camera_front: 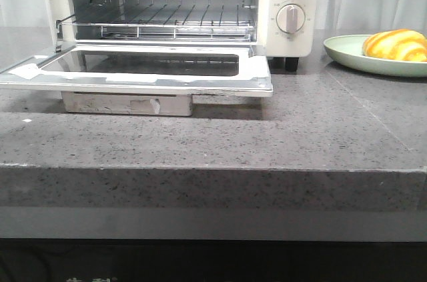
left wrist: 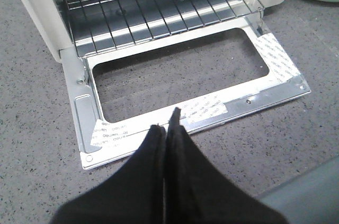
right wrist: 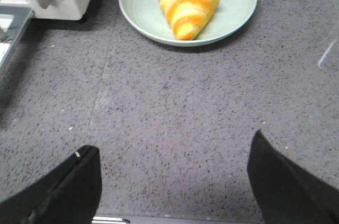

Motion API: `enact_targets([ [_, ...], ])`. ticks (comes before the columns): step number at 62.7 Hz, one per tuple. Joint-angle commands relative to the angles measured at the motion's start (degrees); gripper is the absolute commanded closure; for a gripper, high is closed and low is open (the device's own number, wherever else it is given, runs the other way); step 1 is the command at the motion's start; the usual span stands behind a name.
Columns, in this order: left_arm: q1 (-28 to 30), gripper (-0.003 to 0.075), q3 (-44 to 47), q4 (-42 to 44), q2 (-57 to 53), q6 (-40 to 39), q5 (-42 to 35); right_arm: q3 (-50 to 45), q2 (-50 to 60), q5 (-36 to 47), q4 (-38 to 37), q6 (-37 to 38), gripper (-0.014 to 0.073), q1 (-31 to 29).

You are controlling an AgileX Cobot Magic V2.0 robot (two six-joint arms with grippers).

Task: Put bread in oven
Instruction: 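Reach the right gripper to the croissant on the green plate and grasp it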

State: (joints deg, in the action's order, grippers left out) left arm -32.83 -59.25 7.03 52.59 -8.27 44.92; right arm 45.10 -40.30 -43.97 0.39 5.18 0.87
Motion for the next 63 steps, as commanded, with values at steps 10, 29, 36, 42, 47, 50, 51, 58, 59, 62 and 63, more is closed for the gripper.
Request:
enact_targets([
  [10, -0.1, 0.0738, -1.2, 0.6, -2.6, -0.8, -4.1, 12.3, -14.0, 0.2, -1.4, 2.0, 0.0012, -0.3],
  [29, -0.1, 0.0738, -1.2, 0.6, -2.6, -0.8, -3.7, 29.1, -34.4, -7.6, -1.8, 1.9, 0.0012, -0.3],
  [36, -0.1, 0.0738, -1.2, 0.6, -2.6, -0.8, -3.7, 34.5, -40.8, -10.4, -2.1, 1.6, 0.0012, -0.3],
  [42, -0.1, 0.0738, -1.2, 0.6, -2.6, -0.8, -3.7, 39.1, -45.5, -12.4, -3.3, 1.1, 0.0012, -0.4],
  [47, -0.1, 0.0738, -1.2, 0.6, -2.6, -0.8, -3.7, 42.3, -49.2, -13.7, -3.4, 1.1, 0.0012, -1.4],
  [50, -0.1, 0.0738, -1.2, 0.6, -2.6, -0.8, -3.7, 44.0, -51.5, -14.2, -3.3, 1.1, 0.0012, -1.9],
  [51, -0.1, 0.0738, -1.2, 0.6, -2.6, -0.8, -3.7, 44.5, -52.1, -14.3, -3.3, 1.0, 0.0012, -2.0],
  [58, -0.1, 0.0738, -1.2, 0.6, -2.6, -0.8, -3.7, 47.6, -55.7, -14.8, -3.2, 0.2, 0.0012, -2.1],
  [59, -0.1, 0.0738, -1.2, 0.6, -2.6, -0.8, -3.7, 48.1, -56.4, -14.8, -3.2, 0.2, 0.0012, -2.1],
  [62, -0.1, 0.0738, -1.2, 0.6, -2.6, -0.8, -3.7, 49.2, -58.0, -15.0, -3.2, 0.2, 0.0012, -2.2],
  [63, -0.1, 0.0738, -1.2, 0.6, -2.6, -0.8, -3.7, 49.8, -58.4, -15.1, -3.2, 0.2, 0.0012, -2.2],
])
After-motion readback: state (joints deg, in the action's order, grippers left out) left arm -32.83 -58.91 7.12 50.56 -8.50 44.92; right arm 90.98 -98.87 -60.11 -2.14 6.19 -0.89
